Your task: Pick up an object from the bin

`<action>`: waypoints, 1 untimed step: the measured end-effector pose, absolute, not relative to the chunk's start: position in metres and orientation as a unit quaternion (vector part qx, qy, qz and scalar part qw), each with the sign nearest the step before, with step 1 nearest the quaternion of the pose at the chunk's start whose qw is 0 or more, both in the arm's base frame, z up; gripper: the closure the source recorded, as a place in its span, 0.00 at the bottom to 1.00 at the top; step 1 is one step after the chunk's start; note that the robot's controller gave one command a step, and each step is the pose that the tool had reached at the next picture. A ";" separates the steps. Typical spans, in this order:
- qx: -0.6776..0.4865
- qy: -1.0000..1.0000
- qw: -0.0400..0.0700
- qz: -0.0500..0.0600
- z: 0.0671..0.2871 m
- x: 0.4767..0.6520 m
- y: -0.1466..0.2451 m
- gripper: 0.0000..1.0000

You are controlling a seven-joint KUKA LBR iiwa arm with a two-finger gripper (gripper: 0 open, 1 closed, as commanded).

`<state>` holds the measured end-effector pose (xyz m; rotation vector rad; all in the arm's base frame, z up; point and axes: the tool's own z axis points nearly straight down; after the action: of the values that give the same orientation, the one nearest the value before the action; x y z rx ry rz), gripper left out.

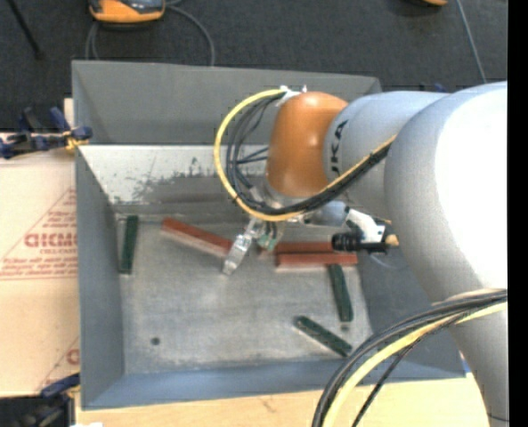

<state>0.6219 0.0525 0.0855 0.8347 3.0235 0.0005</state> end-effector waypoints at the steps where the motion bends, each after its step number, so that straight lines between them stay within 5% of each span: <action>1: 0.333 0.943 0.004 0.001 0.081 0.620 0.111 1.00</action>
Offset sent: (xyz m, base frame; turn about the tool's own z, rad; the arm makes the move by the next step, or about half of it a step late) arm 0.0000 0.0000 0.0000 0.0000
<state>0.6202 0.1114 0.0812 1.0450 2.9551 0.0025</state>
